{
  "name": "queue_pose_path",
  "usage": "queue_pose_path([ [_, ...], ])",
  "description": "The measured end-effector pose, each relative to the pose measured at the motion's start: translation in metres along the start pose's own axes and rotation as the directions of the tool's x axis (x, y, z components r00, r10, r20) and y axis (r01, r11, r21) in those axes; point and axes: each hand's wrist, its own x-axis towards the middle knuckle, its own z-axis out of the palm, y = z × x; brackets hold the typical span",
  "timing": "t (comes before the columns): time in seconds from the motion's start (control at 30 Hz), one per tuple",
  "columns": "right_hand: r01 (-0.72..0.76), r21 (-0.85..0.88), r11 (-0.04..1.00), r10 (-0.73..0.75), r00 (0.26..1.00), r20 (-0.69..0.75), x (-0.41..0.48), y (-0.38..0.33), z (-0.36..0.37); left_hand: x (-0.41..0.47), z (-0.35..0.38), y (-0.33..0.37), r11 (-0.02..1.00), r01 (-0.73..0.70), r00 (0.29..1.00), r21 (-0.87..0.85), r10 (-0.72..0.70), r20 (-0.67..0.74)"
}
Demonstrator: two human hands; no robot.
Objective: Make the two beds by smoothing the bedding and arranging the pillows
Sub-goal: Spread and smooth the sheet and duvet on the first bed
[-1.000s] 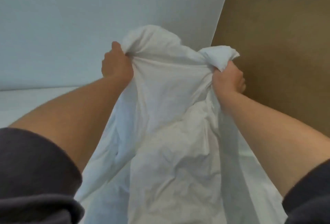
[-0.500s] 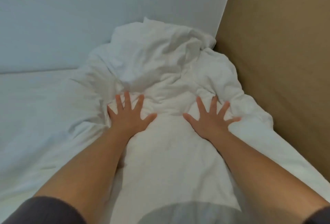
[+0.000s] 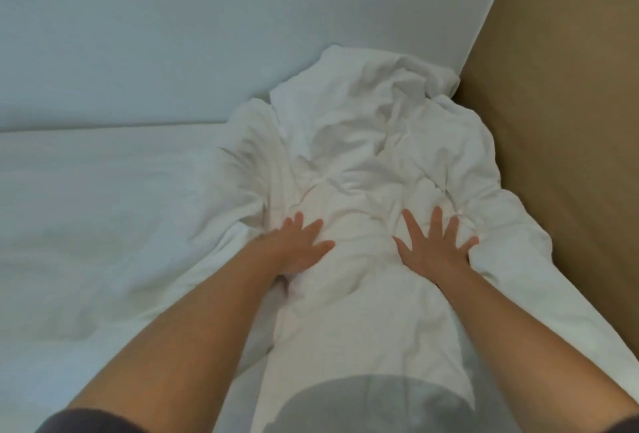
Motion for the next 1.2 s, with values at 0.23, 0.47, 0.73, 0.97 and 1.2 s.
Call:
queue_pose_path([
  [0.23,0.152,0.298,0.943,-0.176,0.983,0.056,-0.068,-0.086,-0.061,-0.116,-0.06,-0.105,0.955,-0.178,0.766,-0.236,-0.016,-0.643],
  [0.47,0.414,0.314,0.854,-0.434,0.901,-0.007,-0.094,-0.295,-0.083,-0.109,-0.069,-0.311,0.793,0.578,0.772,-0.19,-0.607,-0.186],
  [0.73,0.323,0.194,0.926,-0.26,0.921,-0.292,-0.067,-0.356,-0.023,-0.06,-0.071,-0.373,0.948,0.276,0.864,-0.16,-0.318,-0.39],
  [0.97,0.315,0.318,0.894,-0.039,0.762,-0.647,0.023,-0.431,-0.105,0.026,-0.199,-0.379,0.817,0.124,0.523,-0.564,-0.537,-0.662],
  [1.2,0.113,0.028,0.993,-0.081,0.843,-0.532,0.102,-0.449,0.005,0.116,-0.096,-0.421,0.913,0.347,0.589,-0.215,-0.391,-0.707],
])
